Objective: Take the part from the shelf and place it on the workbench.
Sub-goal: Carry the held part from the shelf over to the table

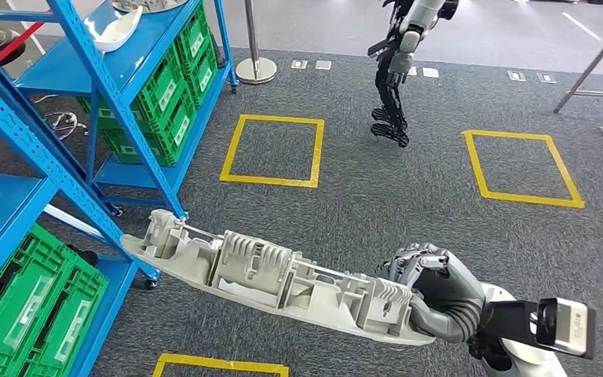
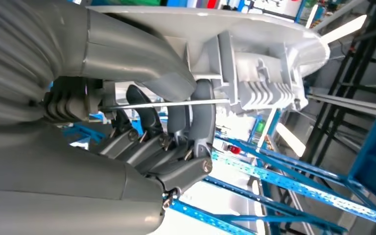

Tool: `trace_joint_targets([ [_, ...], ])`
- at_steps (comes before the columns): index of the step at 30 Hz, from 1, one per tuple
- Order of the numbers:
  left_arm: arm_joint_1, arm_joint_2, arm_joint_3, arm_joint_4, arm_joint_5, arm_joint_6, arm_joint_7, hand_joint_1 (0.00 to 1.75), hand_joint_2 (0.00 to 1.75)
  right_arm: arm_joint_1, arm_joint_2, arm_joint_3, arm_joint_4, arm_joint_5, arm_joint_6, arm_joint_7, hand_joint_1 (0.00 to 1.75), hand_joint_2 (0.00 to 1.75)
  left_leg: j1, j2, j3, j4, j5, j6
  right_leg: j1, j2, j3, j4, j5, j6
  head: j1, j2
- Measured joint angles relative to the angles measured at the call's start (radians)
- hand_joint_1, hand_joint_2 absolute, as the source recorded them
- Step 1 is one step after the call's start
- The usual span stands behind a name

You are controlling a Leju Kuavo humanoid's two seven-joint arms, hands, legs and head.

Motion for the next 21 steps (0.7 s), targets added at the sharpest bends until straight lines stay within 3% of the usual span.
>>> trace_joint_targets([
  [2, -0.002, 0.0, 0.0, 0.0, 0.0, -0.001, 0.008, 0.0, 1.75, 0.004, -0.002, -0.003, 0.0, 0.0, 0.0, -0.003, 1.75, 1.75, -0.001, 0.012, 0.004, -0.002, -0.002, -0.011, 0.001, 0.017, -0.002, -0.004, 0.003, -0.011, 0.0, 0.0],
  [4, -0.004, 0.001, 0.0, 0.0, -0.002, -0.005, 0.011, 0.0, 1.75, 0.007, -0.004, -0.005, 0.0, 0.001, 0.001, -0.005, 1.75, 1.75, 0.002, -0.012, -0.003, 0.019, -0.02, -0.02, -0.005, 0.032, 0.0, -0.011, 0.009, -0.021, -0.002, 0.0],
  [5, -0.004, 0.002, 0.0, 0.0, -0.002, -0.009, 0.01, 0.0, 1.75, 0.007, -0.005, -0.006, 0.0, 0.0, 0.002, -0.006, 1.75, 1.75, 0.003, -0.036, -0.02, 0.059, -0.045, -0.024, -0.009, 0.039, 0.002, -0.014, 0.011, -0.025, -0.004, 0.0],
  [7, -0.002, 0.004, 0.0, 0.0, -0.003, -0.017, 0.005, 0.0, 1.75, 0.005, -0.005, -0.006, 0.002, -0.006, 0.003, -0.008, 1.75, 1.75, 0.007, -0.076, -0.082, 0.192, -0.111, -0.029, -0.011, 0.055, 0.001, -0.014, 0.012, -0.029, -0.009, 0.0],
  [8, -0.001, 0.005, 0.0, 0.0, -0.003, -0.019, 0.003, 0.0, 1.75, 0.005, -0.006, -0.006, 0.004, -0.01, 0.003, -0.009, 1.75, 1.75, 0.008, -0.082, -0.113, 0.254, -0.133, -0.032, -0.011, 0.065, 0.001, -0.014, 0.012, -0.03, -0.01, 0.0],
  [9, 0.0, 0.007, 0.0, 0.0, -0.004, -0.02, 0.001, 0.0, 1.75, 0.004, -0.006, -0.006, 0.008, -0.014, 0.003, -0.01, 1.75, 1.75, 0.008, -0.084, -0.131, 0.288, -0.136, -0.033, -0.011, 0.075, 0.001, -0.014, 0.012, -0.03, -0.011, 0.0],
  [10, 0.0, 0.009, 0.0, 0.0, -0.004, -0.021, 0.001, 0.0, 1.75, 0.004, -0.006, -0.006, 0.012, -0.018, 0.003, -0.01, 1.75, 1.75, 0.009, -0.085, -0.13, 0.281, -0.118, -0.034, -0.012, 0.086, 0.002, -0.013, 0.012, -0.029, -0.011, 0.0],
  [11, 0.0, 0.01, 0.0, 0.0, -0.005, -0.021, 0.001, 0.0, 1.75, 0.003, -0.007, -0.006, 0.016, -0.02, 0.003, -0.01, 1.75, 1.75, 0.012, -0.089, -0.11, 0.232, -0.083, -0.035, -0.013, 0.097, 0.002, -0.011, 0.012, -0.027, -0.011, 0.0],
  [13, -0.001, 0.011, 0.0, 0.0, -0.008, -0.022, 0.002, 0.0, 1.75, -0.004, -0.008, -0.006, 0.024, -0.023, 0.003, -0.012, 1.75, 1.75, 0.019, -0.118, -0.047, 0.09, -0.016, -0.038, -0.015, 0.118, 0.001, -0.004, 0.009, -0.018, -0.013, 0.0],
  [15, -0.002, 0.011, 0.0, 0.0, -0.01, -0.021, 0.006, 0.0, 1.75, -0.011, -0.008, -0.006, 0.029, -0.024, 0.003, -0.015, 1.75, 1.75, 0.022, -0.141, -0.014, 0.016, 0.004, -0.033, -0.015, 0.138, -0.006, 0.001, 0.009, -0.004, -0.013, 0.0],
  [17, -0.002, 0.009, 0.0, 0.001, -0.012, -0.018, 0.016, 0.0, 1.75, -0.013, -0.009, -0.005, 0.032, -0.025, 0.003, -0.017, 1.75, 1.75, 0.018, -0.131, -0.013, 0.012, 0.003, -0.017, -0.017, 0.154, -0.012, -0.002, 0.015, 0.011, -0.012, 0.0],
  [19, -0.003, 0.007, 0.0, 0.0, -0.014, -0.014, 0.025, 0.0, 1.75, -0.013, -0.01, -0.004, 0.037, -0.026, 0.004, -0.021, 1.75, 1.75, 0.017, -0.113, -0.011, 0.006, 0.009, -0.002, -0.018, 0.133, -0.02, 0.011, 0.007, 0.02, -0.009, 0.0],
  [21, -0.003, 0.006, 0.0, 0.0, -0.017, -0.011, 0.028, 0.0, 1.75, -0.019, -0.012, -0.002, 0.043, -0.026, 0.006, -0.023, 1.75, 1.75, 0.016, -0.094, -0.011, 0.001, 0.012, 0.009, -0.016, 0.086, -0.058, 0.092, -0.04, 0.024, -0.004, 0.0],
])
